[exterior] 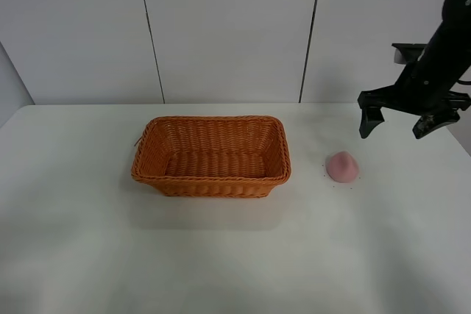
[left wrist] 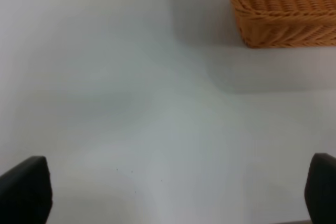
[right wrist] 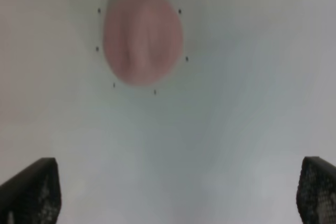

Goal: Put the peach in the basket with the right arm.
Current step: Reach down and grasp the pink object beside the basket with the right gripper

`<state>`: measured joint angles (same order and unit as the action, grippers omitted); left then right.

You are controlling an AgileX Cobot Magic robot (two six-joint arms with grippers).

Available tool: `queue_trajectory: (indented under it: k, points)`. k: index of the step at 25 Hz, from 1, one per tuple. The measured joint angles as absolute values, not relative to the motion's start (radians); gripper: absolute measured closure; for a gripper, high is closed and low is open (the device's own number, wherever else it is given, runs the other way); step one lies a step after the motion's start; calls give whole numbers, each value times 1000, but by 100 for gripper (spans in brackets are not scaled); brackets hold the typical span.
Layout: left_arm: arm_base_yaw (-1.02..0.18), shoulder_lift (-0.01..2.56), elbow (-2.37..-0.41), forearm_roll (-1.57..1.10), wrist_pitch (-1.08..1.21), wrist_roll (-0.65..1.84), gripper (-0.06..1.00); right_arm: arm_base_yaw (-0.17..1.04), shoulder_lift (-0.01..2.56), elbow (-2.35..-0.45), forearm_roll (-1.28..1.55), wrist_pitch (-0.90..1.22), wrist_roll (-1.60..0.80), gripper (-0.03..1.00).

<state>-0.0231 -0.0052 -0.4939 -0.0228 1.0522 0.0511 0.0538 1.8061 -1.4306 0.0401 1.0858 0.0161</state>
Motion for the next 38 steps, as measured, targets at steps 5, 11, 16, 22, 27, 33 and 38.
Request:
queue_trajectory:
  k: [5, 11, 16, 22, 27, 33, 38]
  points:
    - [-23, -5, -494, -23, 1052, 51, -4, 99, 1960, -1553, 55, 1097, -26, 27]
    - [-23, -5, -494, -23, 1052, 51, -4, 123, 2055, -1559, 62, 1063, -29, 27]
    - [-23, -5, -494, -23, 1052, 51, -4, 123, 2137, -1560, 59, 985, -27, 27]
    - [-23, -5, -494, -23, 1052, 51, -4, 123, 2196, -1560, 55, 929, -9, 27]
    - [-23, -5, -494, -23, 1052, 51, -4, 123, 2228, -1561, 30, 925, 0, 27]
    - [-23, -5, -494, -23, 1052, 51, -4, 123, 2233, -1562, 23, 913, 7, 27]
    - [-23, -5, -494, -23, 1052, 51, -4, 123, 2253, -1562, 21, 918, 13, 27]
